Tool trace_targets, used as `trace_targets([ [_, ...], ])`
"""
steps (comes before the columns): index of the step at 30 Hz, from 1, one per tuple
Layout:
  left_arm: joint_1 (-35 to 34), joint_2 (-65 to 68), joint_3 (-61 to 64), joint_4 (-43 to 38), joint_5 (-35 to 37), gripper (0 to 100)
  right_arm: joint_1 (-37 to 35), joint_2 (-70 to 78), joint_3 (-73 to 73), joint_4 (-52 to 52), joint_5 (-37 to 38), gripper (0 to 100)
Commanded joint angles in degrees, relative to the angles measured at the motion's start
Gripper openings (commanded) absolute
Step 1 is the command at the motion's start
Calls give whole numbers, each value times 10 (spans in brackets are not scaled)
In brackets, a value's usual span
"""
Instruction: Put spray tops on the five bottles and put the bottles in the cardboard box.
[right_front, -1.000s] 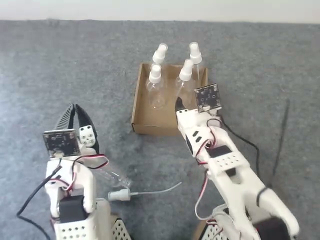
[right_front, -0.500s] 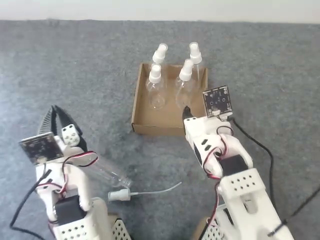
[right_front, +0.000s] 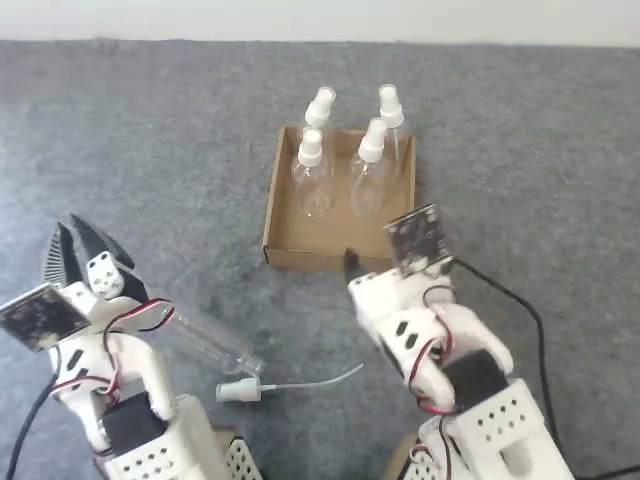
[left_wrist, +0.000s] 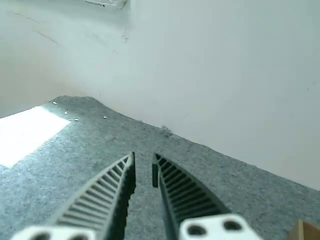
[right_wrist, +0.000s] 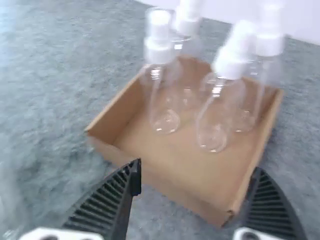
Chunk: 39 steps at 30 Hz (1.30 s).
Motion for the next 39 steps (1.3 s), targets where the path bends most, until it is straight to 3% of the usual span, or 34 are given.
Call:
trace_targets([
  [1, -4, -11, -3, -16, 10, 60, -89, -29, -11, 33, -3, 238],
  [10, -4, -11, -3, -16, 9, 62, -266, -29, 5, 43, -5, 238],
  [15, -21, -11, 10, -47, 11, 62, -327, -28, 24, 25, -6, 238],
  [25, -36, -11, 22, -76, 11, 62, -368, 35, 72, -102, -2, 238],
  [39, -37, -11, 23, -76, 11, 62, -370, 327, -94, -117, -2, 239],
])
